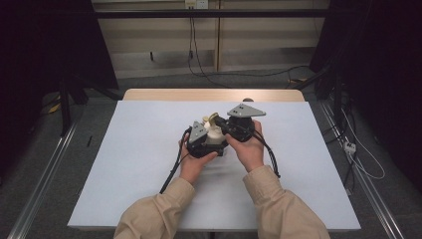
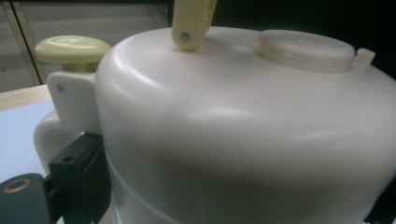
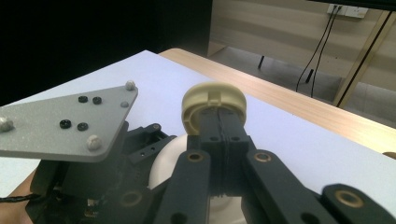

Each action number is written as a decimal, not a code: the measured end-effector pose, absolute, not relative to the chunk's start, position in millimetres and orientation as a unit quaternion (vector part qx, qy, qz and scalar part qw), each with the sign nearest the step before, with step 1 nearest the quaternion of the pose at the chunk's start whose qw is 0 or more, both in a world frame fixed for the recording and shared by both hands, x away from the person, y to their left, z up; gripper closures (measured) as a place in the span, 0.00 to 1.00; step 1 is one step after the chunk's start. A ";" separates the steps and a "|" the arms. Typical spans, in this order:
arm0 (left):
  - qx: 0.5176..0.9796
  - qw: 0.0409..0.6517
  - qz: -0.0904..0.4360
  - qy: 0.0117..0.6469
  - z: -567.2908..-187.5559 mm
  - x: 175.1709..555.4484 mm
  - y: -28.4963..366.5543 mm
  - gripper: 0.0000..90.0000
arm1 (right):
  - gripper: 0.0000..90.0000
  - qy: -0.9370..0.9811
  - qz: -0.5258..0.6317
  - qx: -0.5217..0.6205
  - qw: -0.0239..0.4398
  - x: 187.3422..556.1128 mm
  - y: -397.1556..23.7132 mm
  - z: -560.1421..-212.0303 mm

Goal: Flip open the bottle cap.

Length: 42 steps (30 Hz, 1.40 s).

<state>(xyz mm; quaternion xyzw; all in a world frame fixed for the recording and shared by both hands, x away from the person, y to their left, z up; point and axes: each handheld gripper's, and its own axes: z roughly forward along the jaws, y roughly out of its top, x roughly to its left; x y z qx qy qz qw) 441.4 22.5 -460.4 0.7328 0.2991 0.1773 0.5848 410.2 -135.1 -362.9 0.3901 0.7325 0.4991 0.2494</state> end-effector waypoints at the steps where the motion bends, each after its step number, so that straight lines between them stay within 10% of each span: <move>1: 0.732 0.585 0.177 0.299 -460.4 441.4 22.4 0.07 | 1.00 0.732 0.500 0.390 0.249 410.4 -134.9 -362.6; 42: 0.733 0.587 0.174 0.297 -460.9 442.0 23.0 0.07 | 1.00 0.734 0.497 0.388 0.252 414.9 -132.6 -363.9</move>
